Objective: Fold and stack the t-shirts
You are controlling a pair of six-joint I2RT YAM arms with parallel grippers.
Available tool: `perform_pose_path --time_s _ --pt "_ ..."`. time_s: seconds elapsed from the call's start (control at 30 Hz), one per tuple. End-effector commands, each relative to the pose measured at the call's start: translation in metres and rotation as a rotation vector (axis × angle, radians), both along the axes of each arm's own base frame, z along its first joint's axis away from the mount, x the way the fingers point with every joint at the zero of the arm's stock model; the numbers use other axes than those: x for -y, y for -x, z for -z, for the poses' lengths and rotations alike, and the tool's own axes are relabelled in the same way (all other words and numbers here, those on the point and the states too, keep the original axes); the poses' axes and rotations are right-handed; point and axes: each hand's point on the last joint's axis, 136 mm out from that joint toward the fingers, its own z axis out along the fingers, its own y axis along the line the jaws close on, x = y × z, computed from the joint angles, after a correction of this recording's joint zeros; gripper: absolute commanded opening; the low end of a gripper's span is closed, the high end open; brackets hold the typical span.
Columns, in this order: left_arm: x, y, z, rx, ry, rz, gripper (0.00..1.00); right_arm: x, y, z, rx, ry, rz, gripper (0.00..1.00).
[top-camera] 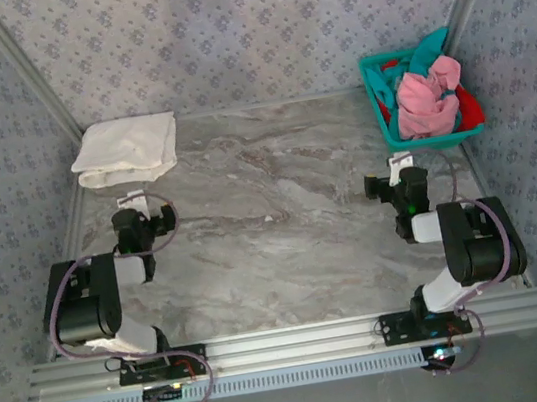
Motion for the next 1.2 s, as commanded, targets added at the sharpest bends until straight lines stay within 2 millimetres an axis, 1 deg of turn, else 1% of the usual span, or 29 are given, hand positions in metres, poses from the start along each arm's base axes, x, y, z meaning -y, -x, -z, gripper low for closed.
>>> perform_pose_path --time_s 0.0,0.63,0.7,0.73,0.8,0.83,0.87,0.9,0.97,1.0,1.03,1.07,1.1,1.13,1.17 --pt "0.0 -0.007 -0.009 0.023 -0.003 0.008 1.0 0.001 -0.007 -0.011 0.035 -0.019 0.003 1.0" --pt "0.0 -0.007 -0.009 0.022 0.006 0.012 1.0 0.001 -0.007 -0.011 0.036 -0.023 0.001 1.0" --pt "0.0 -0.007 -0.01 0.029 0.005 0.011 1.0 0.002 -0.006 -0.015 0.052 -0.027 0.006 0.99" --pt "-0.001 -0.006 -0.014 0.03 -0.002 0.0 1.0 0.003 -0.005 -0.023 0.045 -0.014 0.018 0.98" --pt "-0.005 0.002 -0.037 0.031 -0.062 -0.062 1.0 0.011 -0.002 -0.051 -0.013 -0.027 0.094 0.94" --pt "-0.003 0.006 -0.055 0.051 -0.094 -0.081 1.0 0.015 0.0 -0.063 -0.022 -0.066 0.135 0.95" --pt "0.002 0.01 -0.077 0.085 -0.078 -0.093 1.0 0.009 0.0 -0.081 -0.013 -0.11 0.109 0.95" --pt "0.011 0.012 -0.1 0.131 -0.018 -0.069 1.0 -0.001 -0.001 -0.099 0.007 -0.134 0.071 0.93" --pt "0.028 0.015 -0.144 0.203 0.062 -0.026 0.99 -0.008 -0.005 -0.128 0.022 -0.131 0.077 0.91" --pt "0.04 0.015 -0.165 0.233 0.067 -0.008 0.98 -0.007 -0.008 -0.139 0.011 -0.129 0.101 0.91" --pt "0.054 0.015 -0.182 0.252 0.052 0.021 0.97 -0.003 -0.011 -0.142 -0.015 -0.136 0.133 0.91" --pt "0.072 0.013 -0.198 0.265 0.021 0.07 0.96 0.001 -0.015 -0.147 -0.041 -0.165 0.169 0.91" --pt "0.094 0.011 -0.215 0.28 -0.009 0.131 0.96 0.001 -0.021 -0.152 -0.066 -0.201 0.173 0.91" --pt "0.113 0.008 -0.223 0.276 -0.015 0.182 0.96 0.005 -0.028 -0.16 -0.063 -0.214 0.179 0.9" --pt "0.136 0.004 -0.229 0.257 -0.004 0.259 0.97 0.009 -0.036 -0.168 -0.065 -0.222 0.187 0.9"
